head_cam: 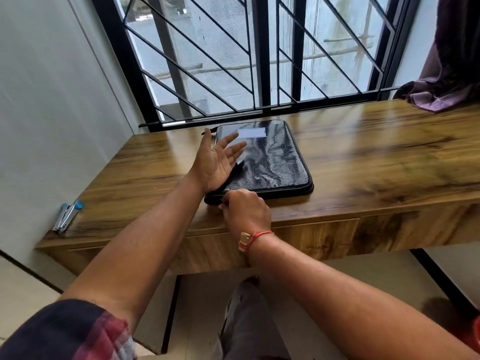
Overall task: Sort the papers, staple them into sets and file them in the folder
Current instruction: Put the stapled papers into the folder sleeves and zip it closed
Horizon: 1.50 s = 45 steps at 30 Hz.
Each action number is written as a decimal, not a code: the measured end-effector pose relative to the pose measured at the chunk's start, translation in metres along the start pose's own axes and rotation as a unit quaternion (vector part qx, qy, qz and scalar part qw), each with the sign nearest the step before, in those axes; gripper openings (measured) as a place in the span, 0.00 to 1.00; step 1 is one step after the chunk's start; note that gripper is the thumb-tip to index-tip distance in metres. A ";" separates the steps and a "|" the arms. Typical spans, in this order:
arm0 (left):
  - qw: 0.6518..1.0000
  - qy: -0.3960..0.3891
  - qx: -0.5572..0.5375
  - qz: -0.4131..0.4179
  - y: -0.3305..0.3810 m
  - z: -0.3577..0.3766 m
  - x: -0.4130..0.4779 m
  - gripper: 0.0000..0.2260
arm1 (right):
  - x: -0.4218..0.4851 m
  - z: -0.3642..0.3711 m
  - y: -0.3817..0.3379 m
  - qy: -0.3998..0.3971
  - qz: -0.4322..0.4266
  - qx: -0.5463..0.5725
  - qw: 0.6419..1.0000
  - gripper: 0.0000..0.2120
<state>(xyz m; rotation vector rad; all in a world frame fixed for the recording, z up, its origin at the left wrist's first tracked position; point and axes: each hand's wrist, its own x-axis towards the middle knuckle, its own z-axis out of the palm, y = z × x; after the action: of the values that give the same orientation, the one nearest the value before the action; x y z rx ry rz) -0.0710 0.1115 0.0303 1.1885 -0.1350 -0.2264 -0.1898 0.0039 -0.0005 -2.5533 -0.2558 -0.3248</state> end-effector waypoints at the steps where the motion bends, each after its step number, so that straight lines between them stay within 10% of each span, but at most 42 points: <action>1: 1.000 0.003 -0.004 0.001 0.000 -0.001 0.001 0.38 | 0.000 0.002 -0.004 -0.003 -0.006 0.000 1.000 0.11; 14: 0.990 0.090 0.101 0.043 0.003 0.010 -0.007 0.24 | 0.005 -0.010 0.018 0.023 -0.054 0.043 0.997 0.13; 16: 0.920 0.129 0.355 0.106 0.003 0.010 -0.016 0.16 | 0.009 -0.021 0.044 0.098 -0.025 0.029 0.994 0.13; 18: 0.764 0.157 0.608 0.147 0.000 0.005 -0.025 0.16 | 0.016 -0.036 0.075 0.156 0.024 -0.038 0.987 0.18; 21: 0.629 0.205 0.747 0.068 -0.007 -0.003 -0.035 0.28 | 0.031 -0.057 0.114 0.101 0.157 -0.091 0.978 0.29; 27: 0.774 0.197 0.595 -0.088 -0.010 -0.014 -0.018 0.38 | 0.056 -0.085 0.130 -0.034 0.140 0.007 0.990 0.24; 37: 0.707 0.307 0.636 -0.034 -0.008 -0.016 -0.035 0.26 | 0.091 -0.043 0.141 0.007 0.205 0.309 0.929 0.21; 45: 0.653 0.329 0.679 -0.070 0.042 -0.125 -0.069 0.30 | 0.118 0.016 0.036 -0.056 0.121 0.291 0.947 0.13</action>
<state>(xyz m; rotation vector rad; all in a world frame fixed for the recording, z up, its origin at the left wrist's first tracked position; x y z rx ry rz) -0.1057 0.2561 0.0244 2.7301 0.5549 0.2844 -0.0656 -0.0037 0.0012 -1.9868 -0.0611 0.0001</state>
